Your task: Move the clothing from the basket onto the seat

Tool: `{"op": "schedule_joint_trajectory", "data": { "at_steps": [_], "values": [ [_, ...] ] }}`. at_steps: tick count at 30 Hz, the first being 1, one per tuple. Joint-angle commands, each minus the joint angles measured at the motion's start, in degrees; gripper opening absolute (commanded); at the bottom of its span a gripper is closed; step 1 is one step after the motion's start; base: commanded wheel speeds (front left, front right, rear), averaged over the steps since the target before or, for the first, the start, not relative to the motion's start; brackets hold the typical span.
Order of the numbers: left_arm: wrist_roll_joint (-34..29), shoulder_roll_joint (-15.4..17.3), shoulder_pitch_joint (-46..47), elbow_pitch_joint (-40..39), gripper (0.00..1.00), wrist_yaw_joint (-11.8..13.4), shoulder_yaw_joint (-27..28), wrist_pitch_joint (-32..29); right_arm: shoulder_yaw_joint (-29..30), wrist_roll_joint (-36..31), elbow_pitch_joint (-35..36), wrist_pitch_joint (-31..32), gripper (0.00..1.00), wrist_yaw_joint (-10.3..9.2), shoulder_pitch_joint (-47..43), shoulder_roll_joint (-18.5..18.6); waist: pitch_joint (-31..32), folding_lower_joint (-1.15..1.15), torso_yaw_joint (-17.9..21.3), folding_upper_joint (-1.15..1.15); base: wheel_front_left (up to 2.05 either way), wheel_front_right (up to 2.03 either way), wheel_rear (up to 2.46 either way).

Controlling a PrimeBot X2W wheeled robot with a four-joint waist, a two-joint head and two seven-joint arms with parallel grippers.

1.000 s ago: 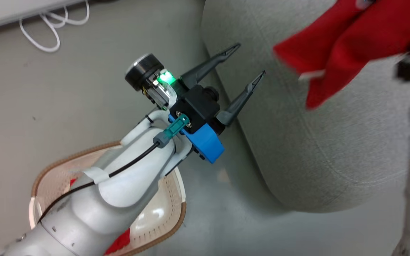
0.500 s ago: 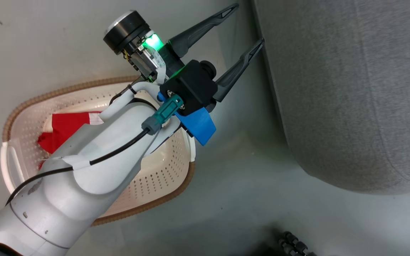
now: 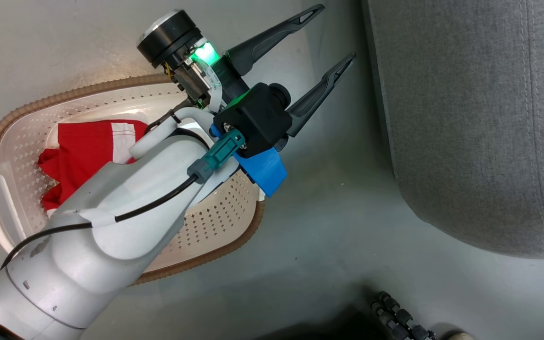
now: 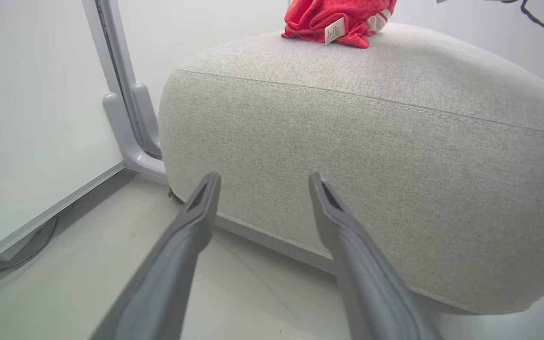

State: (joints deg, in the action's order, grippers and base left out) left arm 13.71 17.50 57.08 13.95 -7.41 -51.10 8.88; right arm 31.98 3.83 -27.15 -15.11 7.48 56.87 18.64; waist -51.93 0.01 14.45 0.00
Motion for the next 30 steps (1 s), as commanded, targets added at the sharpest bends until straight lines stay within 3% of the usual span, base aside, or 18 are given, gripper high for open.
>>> {"op": "schedule_joint_trajectory", "data": {
  "at_steps": [1,5,6,7,8,9,18,24,30],
  "values": [
    [0.21,0.07,0.92,-0.37,1.0,0.43,-0.16,0.04,-0.35,0.14,-2.47,-0.08,0.0,0.03,-0.99,-0.49,0.02,-0.01,-0.43,0.0,0.0,0.0,0.0],
    [0.31,-0.31,0.93,-0.27,1.0,0.76,-0.3,0.66,-1.6,0.63,-5.48,-0.07,0.0,0.03,-2.41,-1.06,0.49,-0.01,-0.99,0.0,0.0,0.0,0.0],
    [0.36,-0.4,0.86,-0.18,1.0,0.82,-0.33,0.9,-1.74,0.61,-5.43,-0.08,0.36,0.03,-2.62,-1.03,0.73,-0.01,-1.05,0.0,0.0,0.0,0.0],
    [0.36,-0.4,0.86,-0.18,1.0,0.82,-0.33,0.9,-1.74,0.61,-5.43,-0.08,0.36,0.03,-2.62,-1.03,0.73,-0.01,-1.05,0.0,0.0,0.0,0.0],
    [0.44,-0.52,0.71,-0.02,1.0,0.94,-0.38,1.04,-2.01,0.8,-5.41,-0.08,0.95,0.03,-2.99,-1.15,1.09,-0.01,-1.1,0.0,0.0,0.0,0.0],
    [0.53,-0.63,0.56,0.17,1.0,1.04,-0.42,1.39,-2.22,0.97,-5.35,-0.08,1.0,0.03,-3.47,-1.24,1.49,-0.01,-1.16,0.0,0.0,0.0,0.0],
    [2.44,-3.73,-2.36,2.93,1.0,2.89,0.31,5.08,-4.65,0.05,3.75,-0.08,1.0,0.03,-14.52,-0.16,9.33,-0.01,-3.79,0.0,0.0,0.0,0.0],
    [4.85,-5.34,-6.84,4.68,1.0,5.15,3.56,6.33,-6.74,-1.12,11.91,-0.08,1.0,0.03,-24.55,-2.9,17.24,-0.01,-5.43,0.0,0.0,0.0,0.0],
    [5.53,-5.3,-13.69,1.64,1.0,7.22,9.67,6.35,-12.16,-1.12,19.1,-0.07,1.0,0.03,-31.6,-6.13,24.53,-0.01,-7.03,0.0,0.0,0.0,0.0]
  ]
}}
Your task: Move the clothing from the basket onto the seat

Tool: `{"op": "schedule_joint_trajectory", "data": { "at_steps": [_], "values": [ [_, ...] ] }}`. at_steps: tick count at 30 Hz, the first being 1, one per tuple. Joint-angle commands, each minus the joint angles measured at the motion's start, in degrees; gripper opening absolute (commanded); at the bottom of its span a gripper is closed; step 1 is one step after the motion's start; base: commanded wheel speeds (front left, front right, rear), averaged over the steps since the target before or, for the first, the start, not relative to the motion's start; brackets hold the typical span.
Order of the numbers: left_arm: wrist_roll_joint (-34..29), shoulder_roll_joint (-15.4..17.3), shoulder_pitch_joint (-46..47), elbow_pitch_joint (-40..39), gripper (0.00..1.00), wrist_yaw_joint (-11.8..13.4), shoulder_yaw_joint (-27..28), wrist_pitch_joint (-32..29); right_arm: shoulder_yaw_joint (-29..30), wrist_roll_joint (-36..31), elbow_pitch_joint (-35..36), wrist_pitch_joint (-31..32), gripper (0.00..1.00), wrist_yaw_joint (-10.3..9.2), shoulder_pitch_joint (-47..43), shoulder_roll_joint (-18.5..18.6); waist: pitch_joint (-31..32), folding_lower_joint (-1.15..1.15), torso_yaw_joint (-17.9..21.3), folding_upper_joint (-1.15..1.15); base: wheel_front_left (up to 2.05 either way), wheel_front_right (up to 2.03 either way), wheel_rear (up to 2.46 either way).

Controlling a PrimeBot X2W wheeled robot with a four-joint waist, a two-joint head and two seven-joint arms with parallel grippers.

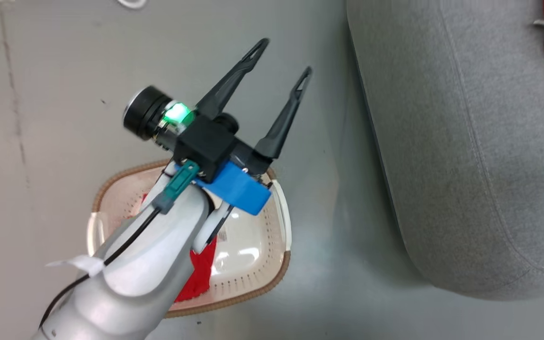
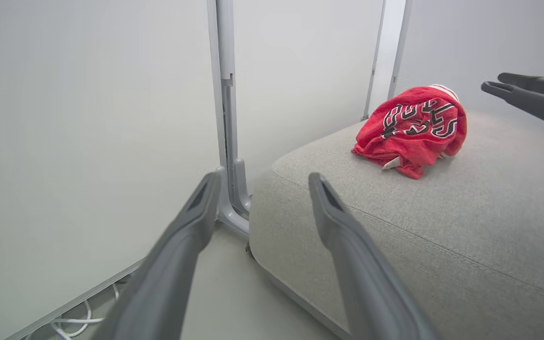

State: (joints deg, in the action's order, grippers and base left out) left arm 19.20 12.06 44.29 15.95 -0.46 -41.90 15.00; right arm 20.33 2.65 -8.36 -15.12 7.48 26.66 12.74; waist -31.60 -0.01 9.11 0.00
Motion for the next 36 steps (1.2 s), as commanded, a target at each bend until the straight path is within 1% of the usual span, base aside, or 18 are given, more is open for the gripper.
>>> {"op": "schedule_joint_trajectory", "data": {
  "at_steps": [1,7,13,18,22,27,36],
  "values": [
    [-0.12,0.1,-2.14,-0.78,1.0,0.52,1.62,0.24,-1.58,-0.21,1.29,-0.08,1.0,0.02,-2.36,-0.48,5.47,0.01,-2.15,0.0,0.0,0.0,0.0],
    [-0.88,-0.29,-10.78,-2.95,1.0,1.52,9.53,0.25,-6.83,-0.09,5.07,-0.07,1.0,0.03,-8.08,-2.18,12.0,0.01,-5.06,0.0,0.0,0.0,0.0],
    [-1.86,-1.41,-18.22,-3.62,1.0,0.77,17.58,0.27,-10.37,0.3,6.79,-0.07,1.0,0.03,-12.62,-4.67,16.78,0.01,-8.31,0.0,0.0,0.0,0.0],
    [-3.37,-2.87,-23.18,-3.54,1.0,-0.17,23.37,0.26,-12.37,0.62,5.97,-0.07,1.0,0.03,-15.53,-6.34,19.87,0.01,-10.45,0.0,0.0,0.0,0.0],
    [-4.84,-4.06,-26.97,-3.33,1.0,-1.24,27.03,0.26,-13.24,0.5,5.8,-0.07,1.0,0.02,-17.64,-7.69,22.2,0.01,-11.81,0.0,0.0,0.0,0.0],
    [-6.41,-5.24,-31.19,-3.26,1.0,-2.41,31.29,0.27,-14.26,0.11,5.5,-0.07,1.0,0.03,-19.83,-8.83,24.37,0.01,-12.6,0.0,0.0,0.0,0.0],
    [-8.83,-6.93,-36.34,-2.48,1.0,-4.19,36.55,0.27,-14.88,0.29,4.26,-0.07,1.0,0.03,-23.42,-9.79,27.17,0.01,-13.51,0.0,0.0,0.0,0.0]
  ]
}}
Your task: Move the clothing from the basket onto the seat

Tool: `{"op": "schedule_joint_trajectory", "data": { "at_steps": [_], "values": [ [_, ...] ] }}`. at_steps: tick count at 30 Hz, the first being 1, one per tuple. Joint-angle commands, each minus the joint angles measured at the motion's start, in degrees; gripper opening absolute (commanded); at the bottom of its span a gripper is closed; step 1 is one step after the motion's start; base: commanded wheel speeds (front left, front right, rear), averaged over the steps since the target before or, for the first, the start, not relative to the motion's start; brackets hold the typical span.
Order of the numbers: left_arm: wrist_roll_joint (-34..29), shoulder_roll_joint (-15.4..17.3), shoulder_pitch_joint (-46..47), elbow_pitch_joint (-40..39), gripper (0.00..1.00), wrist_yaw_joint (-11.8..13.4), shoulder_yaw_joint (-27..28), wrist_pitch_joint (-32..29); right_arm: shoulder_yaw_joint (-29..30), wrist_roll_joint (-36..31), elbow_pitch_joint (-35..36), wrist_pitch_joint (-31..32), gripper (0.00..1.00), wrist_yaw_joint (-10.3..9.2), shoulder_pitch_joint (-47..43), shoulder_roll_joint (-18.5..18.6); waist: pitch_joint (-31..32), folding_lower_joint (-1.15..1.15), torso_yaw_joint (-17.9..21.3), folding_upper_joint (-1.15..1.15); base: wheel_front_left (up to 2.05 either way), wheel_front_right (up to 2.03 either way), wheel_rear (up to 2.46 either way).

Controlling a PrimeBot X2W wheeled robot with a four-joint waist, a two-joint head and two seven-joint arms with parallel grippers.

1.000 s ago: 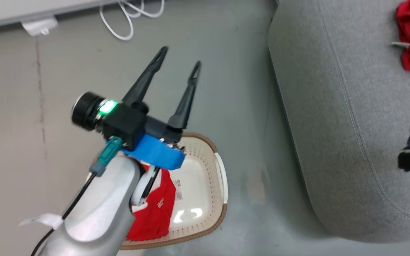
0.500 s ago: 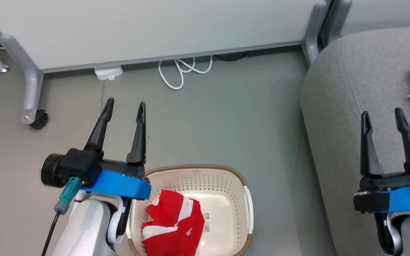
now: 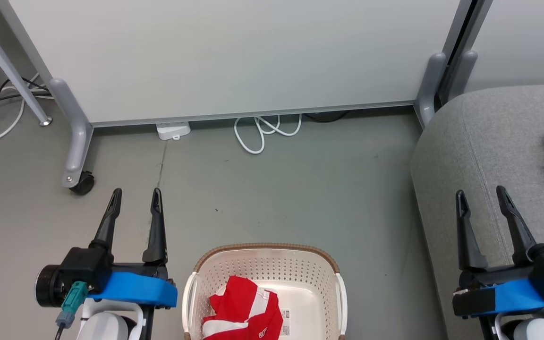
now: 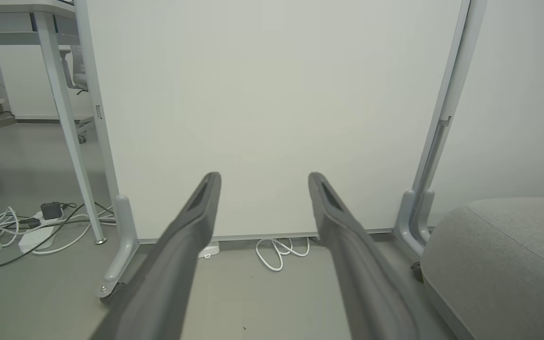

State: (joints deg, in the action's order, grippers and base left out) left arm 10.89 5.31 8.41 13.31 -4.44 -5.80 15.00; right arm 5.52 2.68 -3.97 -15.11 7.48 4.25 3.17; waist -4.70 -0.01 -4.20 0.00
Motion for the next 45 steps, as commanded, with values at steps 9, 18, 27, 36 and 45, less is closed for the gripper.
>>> {"op": "schedule_joint_trajectory", "data": {
  "at_steps": [9,18,27,36,45],
  "values": [
    [-2.04,-1.25,-2.32,0.91,1.0,-1.57,2.91,0.27,-0.34,1.74,-1.45,-0.08,1.0,0.03,-2.94,-0.34,1.06,0.01,-0.73,0.0,0.0,0.0,0.0],
    [-3.08,-1.77,-2.51,1.3,1.0,-2.3,3.75,0.27,-0.52,2.44,-1.92,-0.08,1.0,0.03,-3.03,-0.34,1.36,0.01,-0.46,0.0,0.0,0.0,0.0],
    [-3.83,-2.12,-2.22,1.77,1.0,-2.77,3.59,0.27,-0.67,2.77,-2.0,-0.08,1.0,0.03,-2.98,-0.35,1.18,0.01,-0.01,0.0,0.0,0.0,0.0],
    [-4.07,0.2,2.46,5.74,1.0,-3.01,-1.24,0.27,-0.76,2.41,-1.24,-0.08,1.0,0.03,-0.81,-0.33,-1.04,0.01,0.73,0.0,0.0,0.0,0.0],
    [0.16,6.78,14.7,17.56,1.0,-3.03,-17.9,0.26,-0.31,1.89,0.95,-0.08,1.0,0.03,3.85,-0.31,-8.73,0.01,2.19,0.0,0.0,0.0,0.0]
  ]
}}
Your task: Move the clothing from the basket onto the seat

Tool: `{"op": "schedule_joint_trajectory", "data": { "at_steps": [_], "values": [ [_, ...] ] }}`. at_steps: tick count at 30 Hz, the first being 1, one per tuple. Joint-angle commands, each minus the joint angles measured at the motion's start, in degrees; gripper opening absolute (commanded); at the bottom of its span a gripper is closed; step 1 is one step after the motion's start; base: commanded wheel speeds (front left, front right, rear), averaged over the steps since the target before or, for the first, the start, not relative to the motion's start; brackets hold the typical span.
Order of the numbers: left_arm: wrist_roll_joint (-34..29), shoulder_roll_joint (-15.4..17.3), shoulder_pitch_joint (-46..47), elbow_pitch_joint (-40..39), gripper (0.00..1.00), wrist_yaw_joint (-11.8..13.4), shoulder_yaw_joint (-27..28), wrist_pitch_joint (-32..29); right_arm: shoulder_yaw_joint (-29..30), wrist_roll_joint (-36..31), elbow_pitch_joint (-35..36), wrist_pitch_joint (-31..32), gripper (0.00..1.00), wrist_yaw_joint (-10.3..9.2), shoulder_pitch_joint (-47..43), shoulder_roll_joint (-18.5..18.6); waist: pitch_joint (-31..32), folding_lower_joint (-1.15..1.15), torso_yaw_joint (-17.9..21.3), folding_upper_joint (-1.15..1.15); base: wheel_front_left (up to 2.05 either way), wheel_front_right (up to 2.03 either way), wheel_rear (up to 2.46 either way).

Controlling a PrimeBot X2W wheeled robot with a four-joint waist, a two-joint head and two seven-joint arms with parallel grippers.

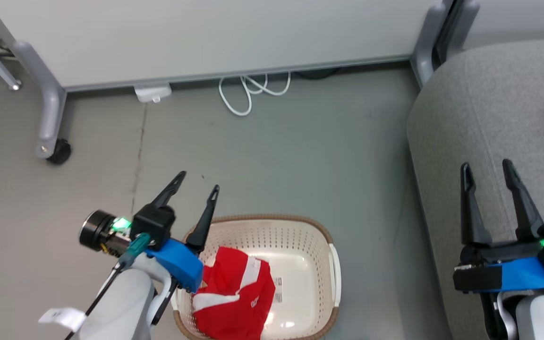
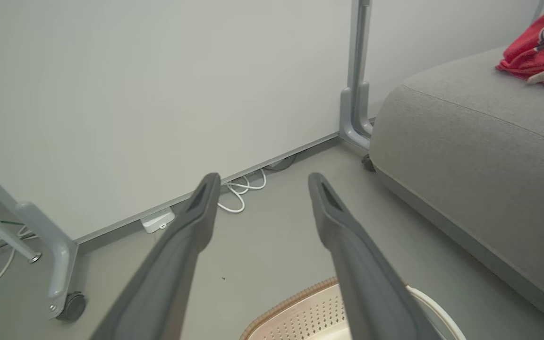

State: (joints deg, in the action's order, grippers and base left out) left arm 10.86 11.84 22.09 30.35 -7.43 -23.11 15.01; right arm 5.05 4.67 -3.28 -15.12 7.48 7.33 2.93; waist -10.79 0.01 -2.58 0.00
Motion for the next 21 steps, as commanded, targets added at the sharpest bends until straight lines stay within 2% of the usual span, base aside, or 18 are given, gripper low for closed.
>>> {"op": "schedule_joint_trajectory", "data": {
  "at_steps": [1,8,17,21],
  "values": [
    [0.41,1.08,2.58,2.17,1.0,-0.03,-2.91,0.25,0.22,-0.15,0.48,-0.06,1.0,0.03,1.41,-0.08,-3.88,-0.01,0.75,0.0,0.0,0.0,0.0],
    [4.35,3.73,13.26,11.56,1.0,-0.04,-18.87,0.21,-0.14,-0.41,2.09,-0.06,1.0,0.03,6.44,-0.07,-12.39,-0.01,2.5,0.0,0.0,0.0,0.0],
    [12.37,6.5,23.92,20.99,1.0,-0.05,-44.23,-3.11,-1.14,-0.37,4.26,-0.06,1.0,0.03,12.5,-0.08,-23.11,-0.01,5.53,0.0,0.0,0.0,0.0],
    [14.54,7.41,27.6,22.5,1.0,-0.04,-49.54,-6.32,-1.36,-0.2,5.5,-0.06,1.0,0.03,14.86,-0.08,-27.53,-0.01,6.79,0.0,0.0,0.0,0.0]
  ]
}}
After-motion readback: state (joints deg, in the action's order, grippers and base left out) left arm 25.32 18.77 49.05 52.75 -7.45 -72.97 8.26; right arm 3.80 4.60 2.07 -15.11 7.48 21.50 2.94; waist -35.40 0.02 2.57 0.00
